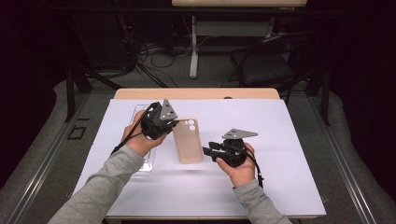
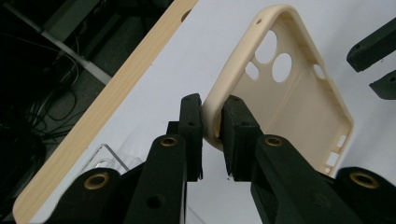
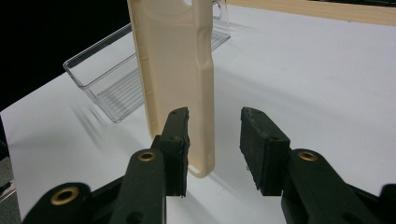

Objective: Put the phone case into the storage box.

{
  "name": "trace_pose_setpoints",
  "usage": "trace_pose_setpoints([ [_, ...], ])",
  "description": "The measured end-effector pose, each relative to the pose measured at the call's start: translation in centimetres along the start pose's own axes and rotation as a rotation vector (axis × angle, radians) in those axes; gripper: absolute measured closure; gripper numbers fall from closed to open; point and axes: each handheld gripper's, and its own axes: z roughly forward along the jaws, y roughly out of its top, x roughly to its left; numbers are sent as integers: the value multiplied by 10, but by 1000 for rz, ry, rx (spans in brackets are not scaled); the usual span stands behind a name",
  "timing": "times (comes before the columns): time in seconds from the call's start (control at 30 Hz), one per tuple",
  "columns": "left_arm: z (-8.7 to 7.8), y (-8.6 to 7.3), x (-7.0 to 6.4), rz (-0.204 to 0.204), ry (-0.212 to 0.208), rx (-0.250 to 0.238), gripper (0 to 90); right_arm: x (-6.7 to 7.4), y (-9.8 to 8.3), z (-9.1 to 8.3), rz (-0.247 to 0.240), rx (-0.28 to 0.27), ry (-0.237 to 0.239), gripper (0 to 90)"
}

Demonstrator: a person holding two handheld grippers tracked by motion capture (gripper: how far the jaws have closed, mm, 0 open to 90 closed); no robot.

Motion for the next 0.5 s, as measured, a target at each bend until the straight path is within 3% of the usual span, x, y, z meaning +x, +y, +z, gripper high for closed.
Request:
trace_pose_setpoints([
  [0.17,0,-2,5,-22,0,-3,798,-1,0,0,3,2,-3,594],
  [0.5,-3,-2,18,-21,14,17,798,-5,0,-1,-11,-1,-41,508],
])
